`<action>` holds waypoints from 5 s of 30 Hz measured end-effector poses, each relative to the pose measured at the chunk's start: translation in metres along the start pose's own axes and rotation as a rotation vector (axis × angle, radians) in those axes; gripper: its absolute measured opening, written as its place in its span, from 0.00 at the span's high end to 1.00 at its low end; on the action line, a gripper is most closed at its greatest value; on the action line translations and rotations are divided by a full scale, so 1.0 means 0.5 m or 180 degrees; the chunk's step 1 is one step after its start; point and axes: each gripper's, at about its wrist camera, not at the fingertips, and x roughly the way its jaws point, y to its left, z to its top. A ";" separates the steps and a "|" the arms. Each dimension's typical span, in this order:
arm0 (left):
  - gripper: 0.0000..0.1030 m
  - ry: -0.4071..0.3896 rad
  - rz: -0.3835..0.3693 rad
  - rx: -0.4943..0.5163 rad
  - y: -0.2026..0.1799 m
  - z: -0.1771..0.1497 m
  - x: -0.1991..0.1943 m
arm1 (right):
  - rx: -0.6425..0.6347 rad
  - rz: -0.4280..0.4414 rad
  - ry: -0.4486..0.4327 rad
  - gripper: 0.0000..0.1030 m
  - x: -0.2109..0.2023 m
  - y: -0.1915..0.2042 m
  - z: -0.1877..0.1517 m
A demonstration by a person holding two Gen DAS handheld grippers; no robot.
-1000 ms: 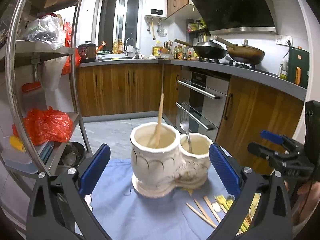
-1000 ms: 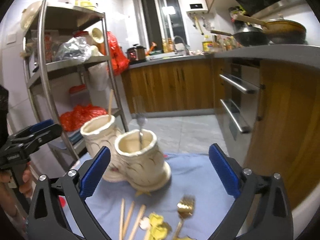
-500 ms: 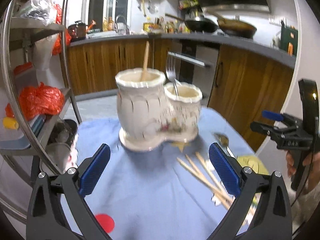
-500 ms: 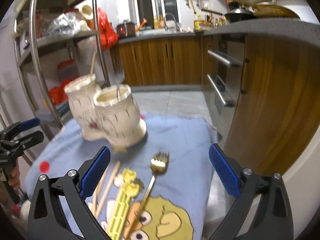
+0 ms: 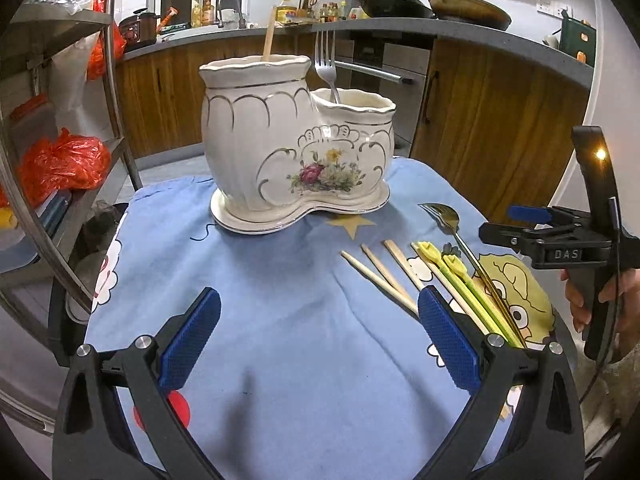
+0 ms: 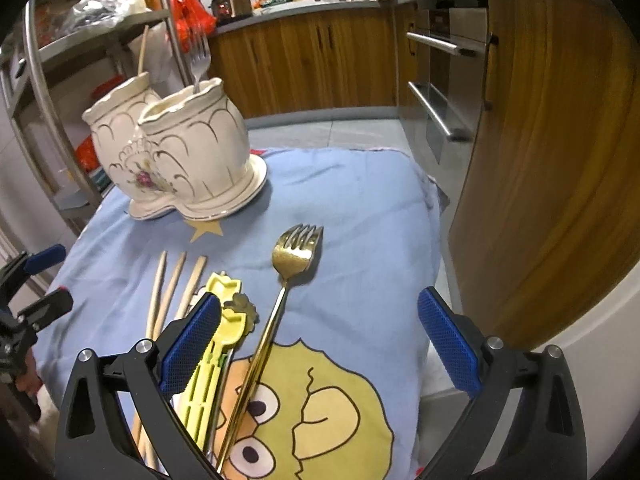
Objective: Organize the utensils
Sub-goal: 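Grasp the gold fork on the cloth with the right tool, then grasp another wooden chopstick with the left tool, then carry the chopstick with the left tool while the right tool carries the gold fork to the holder, then release the chopstick into the tall cup while the right tool releases the gold fork into the small cup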
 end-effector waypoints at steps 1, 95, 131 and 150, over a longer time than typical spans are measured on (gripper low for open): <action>0.05 -0.0002 0.0000 0.0004 0.000 -0.001 0.001 | -0.0005 -0.0001 0.0006 0.09 0.003 0.002 0.003; 0.95 -0.0768 -0.0089 -0.0011 0.016 0.073 -0.103 | -0.0668 0.0458 -0.1506 0.95 -0.227 0.132 0.030; 0.95 -0.1751 0.0079 -0.0526 0.141 0.390 0.047 | -0.0334 -0.0043 -0.1951 0.95 -0.056 0.148 0.293; 0.91 -0.0973 0.0100 -0.0245 0.136 0.272 0.055 | -0.0234 0.0206 -0.1384 0.94 0.013 0.138 0.260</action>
